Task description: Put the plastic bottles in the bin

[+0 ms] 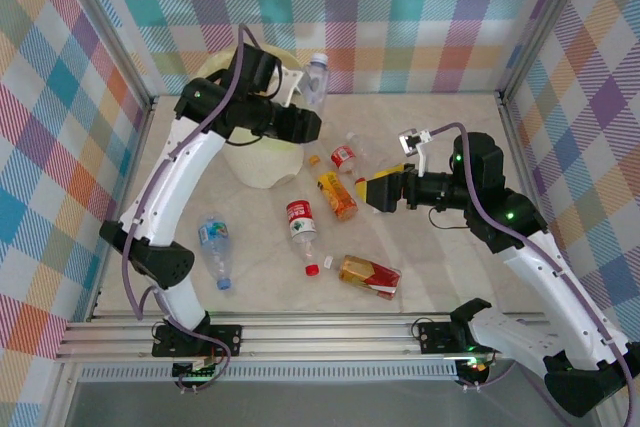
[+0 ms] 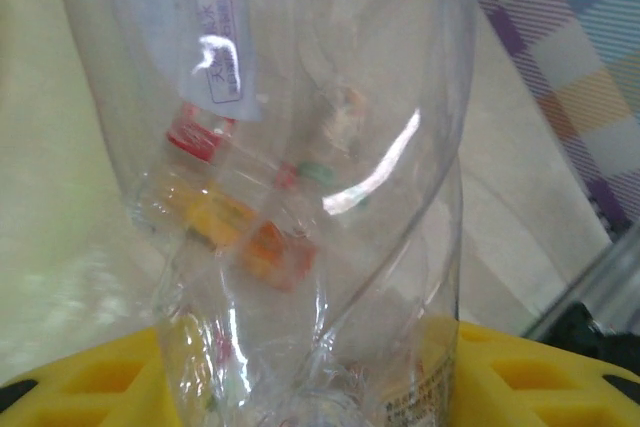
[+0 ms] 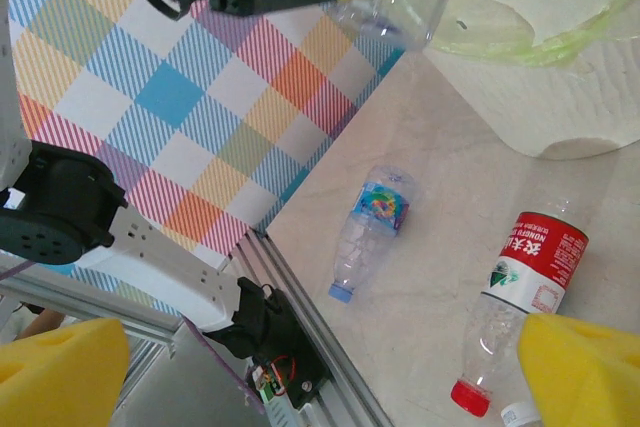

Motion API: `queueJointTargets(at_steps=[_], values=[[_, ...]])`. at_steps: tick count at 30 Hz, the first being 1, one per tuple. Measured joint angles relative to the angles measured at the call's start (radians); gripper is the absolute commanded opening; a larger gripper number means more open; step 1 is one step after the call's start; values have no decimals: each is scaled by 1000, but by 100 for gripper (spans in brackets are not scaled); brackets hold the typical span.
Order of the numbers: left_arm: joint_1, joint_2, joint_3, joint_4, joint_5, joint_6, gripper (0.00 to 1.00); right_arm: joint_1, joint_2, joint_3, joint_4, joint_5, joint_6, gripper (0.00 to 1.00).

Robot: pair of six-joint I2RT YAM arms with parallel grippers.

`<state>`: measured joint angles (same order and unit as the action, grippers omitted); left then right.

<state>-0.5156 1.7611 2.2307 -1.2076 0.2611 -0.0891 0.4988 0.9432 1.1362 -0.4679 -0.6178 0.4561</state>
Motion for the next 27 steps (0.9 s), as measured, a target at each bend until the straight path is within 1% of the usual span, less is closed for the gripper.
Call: queueJointTargets(at_steps=[5,10,13,19,27], values=[[84,27,54,3,-73,-16,55,0,-4,-9,0,4,0,100],[179,49,71,6,-90,-38,55,0,-4,-11,-5,8,0,100],[220,68,77,14,-91,-42,55,0,-4,-11,-5,14,0,100],[273,127,102,34,-95,-32,55,0,-5,-12,-15,22,0,100],[310,202,105,28,-130,-22,56,0,-18,-21,-23,31,0,100]])
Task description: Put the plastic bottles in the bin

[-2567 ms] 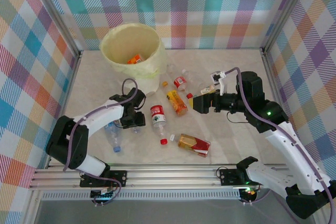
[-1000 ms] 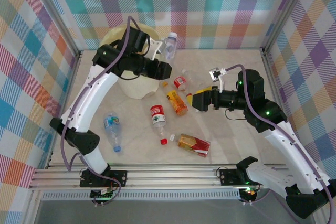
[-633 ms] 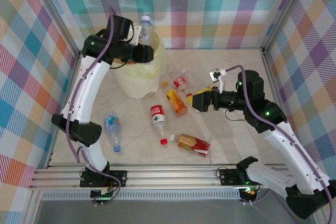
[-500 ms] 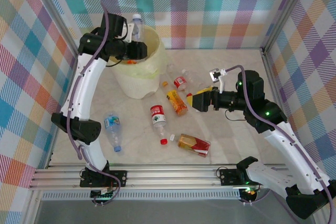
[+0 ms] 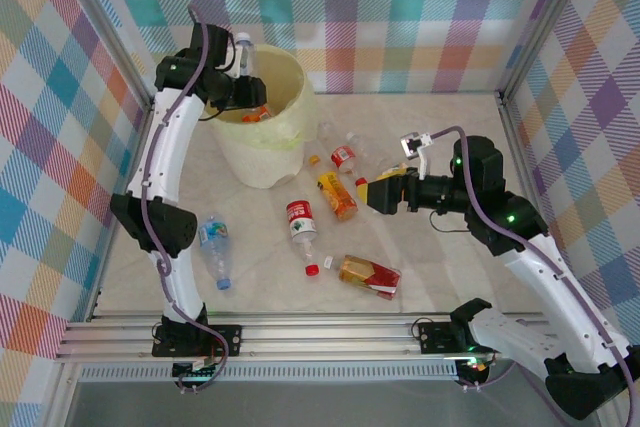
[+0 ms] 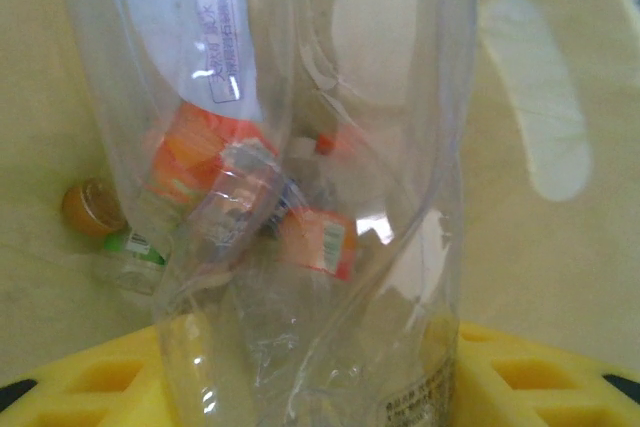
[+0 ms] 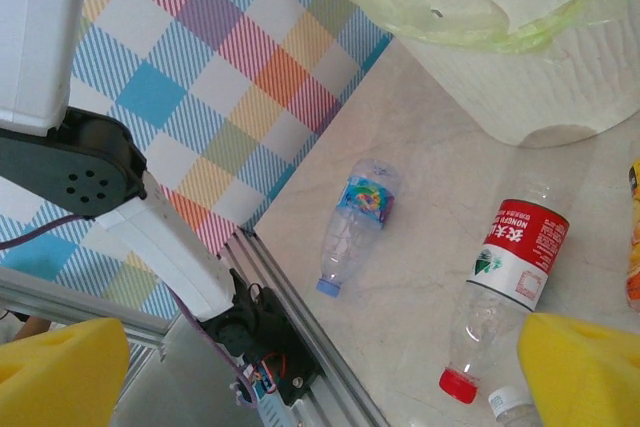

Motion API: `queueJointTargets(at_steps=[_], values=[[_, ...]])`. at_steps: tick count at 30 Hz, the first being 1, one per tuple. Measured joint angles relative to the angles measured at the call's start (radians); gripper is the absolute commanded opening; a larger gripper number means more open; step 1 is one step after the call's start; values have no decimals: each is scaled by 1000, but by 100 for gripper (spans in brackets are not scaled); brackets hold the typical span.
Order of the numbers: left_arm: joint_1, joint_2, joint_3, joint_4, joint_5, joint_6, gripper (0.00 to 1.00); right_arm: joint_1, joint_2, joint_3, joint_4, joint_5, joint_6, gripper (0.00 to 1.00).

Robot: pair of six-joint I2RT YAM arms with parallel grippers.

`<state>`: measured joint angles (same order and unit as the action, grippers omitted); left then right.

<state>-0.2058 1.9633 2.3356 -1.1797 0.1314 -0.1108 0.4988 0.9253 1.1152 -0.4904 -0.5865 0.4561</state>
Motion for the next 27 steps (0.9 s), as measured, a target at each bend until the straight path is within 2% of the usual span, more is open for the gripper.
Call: queueJointTargets(at_steps=[7,27], values=[[7,36,0,-35,-38,-8,59,0,-3,-10,-1,2,0,100],[20,106,8,-56,-44,-50,70,0,-19,-37,-4,14,0,100]])
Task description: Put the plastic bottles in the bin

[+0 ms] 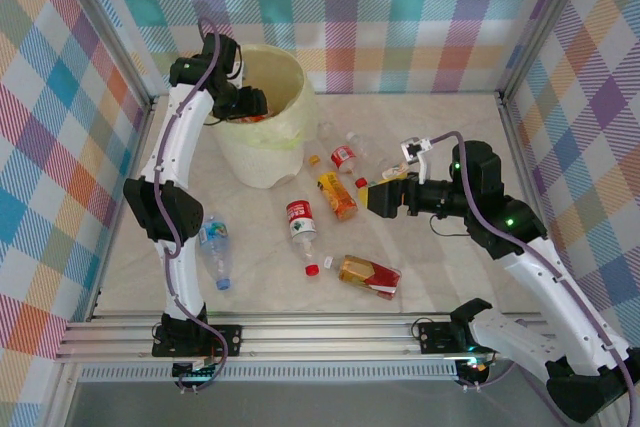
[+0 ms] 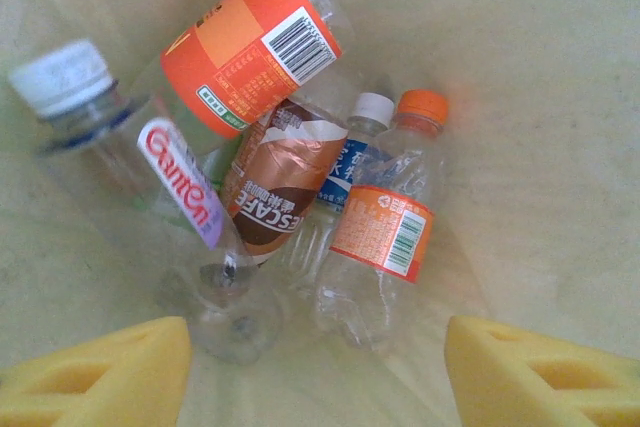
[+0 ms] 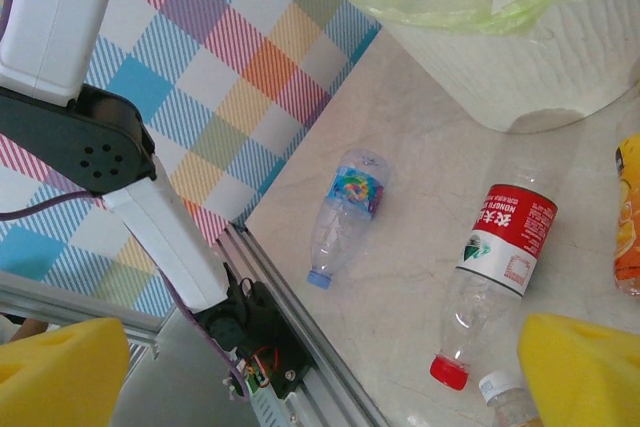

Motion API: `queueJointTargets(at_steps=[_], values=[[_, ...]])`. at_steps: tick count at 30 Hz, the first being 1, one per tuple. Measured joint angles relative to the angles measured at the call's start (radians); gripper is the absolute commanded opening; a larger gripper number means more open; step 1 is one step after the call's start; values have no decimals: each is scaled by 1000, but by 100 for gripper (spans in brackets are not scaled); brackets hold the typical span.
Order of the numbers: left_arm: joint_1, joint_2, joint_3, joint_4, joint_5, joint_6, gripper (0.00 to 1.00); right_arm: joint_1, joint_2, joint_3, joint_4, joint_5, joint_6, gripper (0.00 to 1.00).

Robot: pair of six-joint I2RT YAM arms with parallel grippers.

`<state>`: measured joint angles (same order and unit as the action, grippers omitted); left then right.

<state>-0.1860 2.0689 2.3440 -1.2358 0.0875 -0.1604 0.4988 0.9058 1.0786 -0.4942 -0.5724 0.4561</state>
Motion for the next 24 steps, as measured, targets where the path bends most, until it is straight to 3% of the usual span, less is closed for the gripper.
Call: queueJointTargets(at_steps=[6,15,19,24], values=[[0,-40,0,18,10,-3,77,0,0,0,0,0,0,100],[0,-225,-9,78,69,13,90,0,0,0,-9,19,0,100],[0,-343,-117,124,124,26,99,0,6,3,-78,107,0,100],[-3,-500,-327,180,235,22,100,0,32,4,-158,225,0,100]])
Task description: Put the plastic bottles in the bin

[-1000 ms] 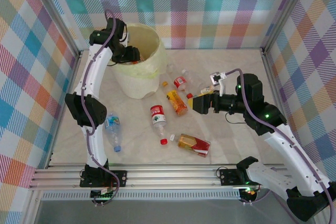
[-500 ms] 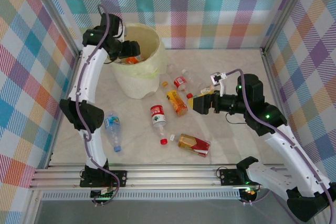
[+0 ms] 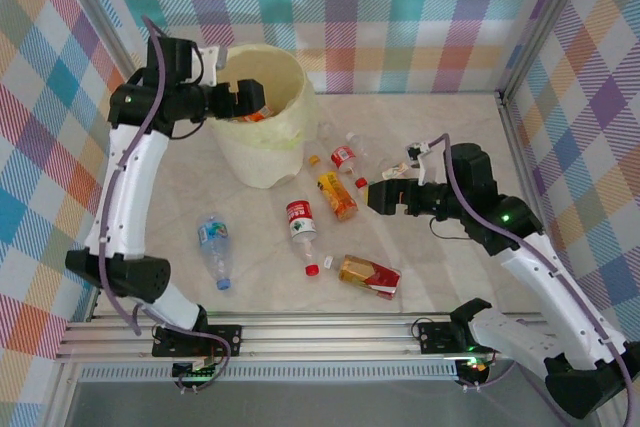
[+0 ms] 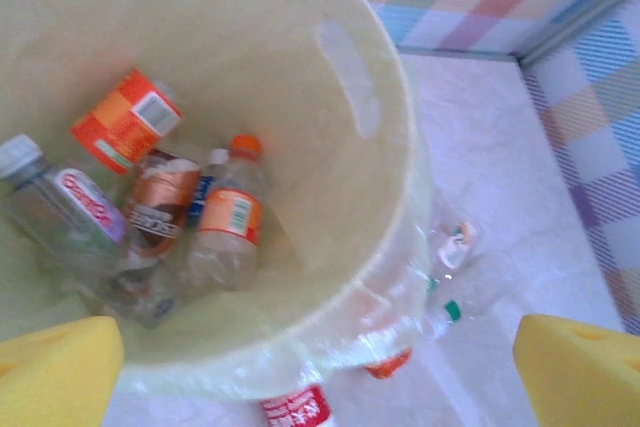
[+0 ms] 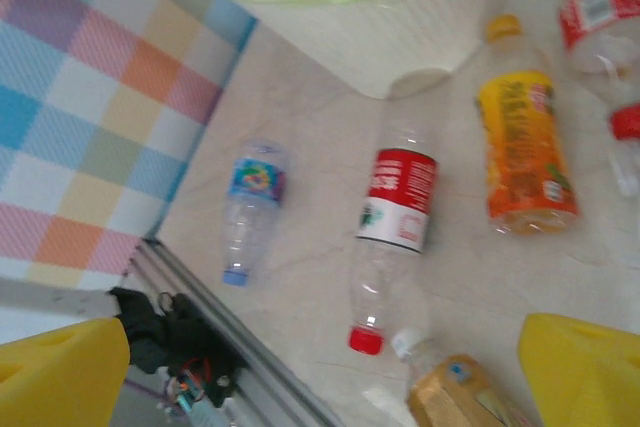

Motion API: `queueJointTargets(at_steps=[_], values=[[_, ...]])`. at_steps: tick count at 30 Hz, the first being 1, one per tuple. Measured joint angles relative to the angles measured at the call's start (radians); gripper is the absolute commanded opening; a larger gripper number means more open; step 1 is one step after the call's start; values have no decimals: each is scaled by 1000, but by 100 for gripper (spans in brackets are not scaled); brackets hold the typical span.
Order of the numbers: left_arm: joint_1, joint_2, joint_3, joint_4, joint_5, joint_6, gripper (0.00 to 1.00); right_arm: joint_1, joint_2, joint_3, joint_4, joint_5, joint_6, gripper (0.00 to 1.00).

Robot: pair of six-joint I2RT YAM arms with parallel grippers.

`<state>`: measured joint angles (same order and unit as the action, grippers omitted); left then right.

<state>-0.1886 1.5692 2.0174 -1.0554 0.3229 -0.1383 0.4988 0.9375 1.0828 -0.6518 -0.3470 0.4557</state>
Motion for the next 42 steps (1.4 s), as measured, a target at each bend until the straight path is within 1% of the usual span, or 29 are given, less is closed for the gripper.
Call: queueJointTargets(at_steps=[7,12,17,22,25,28,31,36,42], values=[[-22,-218,-344,107,113,-41,100,0,23,-20,-92,190,35,100],[-27,-302,-492,184,219,-99,100,-3,22,-91,-96,309,83,100],[-75,-379,-662,288,254,-154,100,-62,63,-169,-71,364,140,100],[-117,-443,-786,372,282,-192,100,-148,135,-203,-26,403,243,93],[-154,-453,-841,406,286,-208,100,-215,167,-225,21,396,309,89],[-188,-452,-863,405,287,-214,100,-272,226,-233,69,381,365,86],[-203,-452,-869,419,290,-217,100,-308,292,-233,111,373,418,84],[-240,-452,-922,464,286,-232,100,-332,365,-230,154,374,511,80],[-333,-450,-951,484,252,-231,100,-347,432,-226,196,389,632,77]])
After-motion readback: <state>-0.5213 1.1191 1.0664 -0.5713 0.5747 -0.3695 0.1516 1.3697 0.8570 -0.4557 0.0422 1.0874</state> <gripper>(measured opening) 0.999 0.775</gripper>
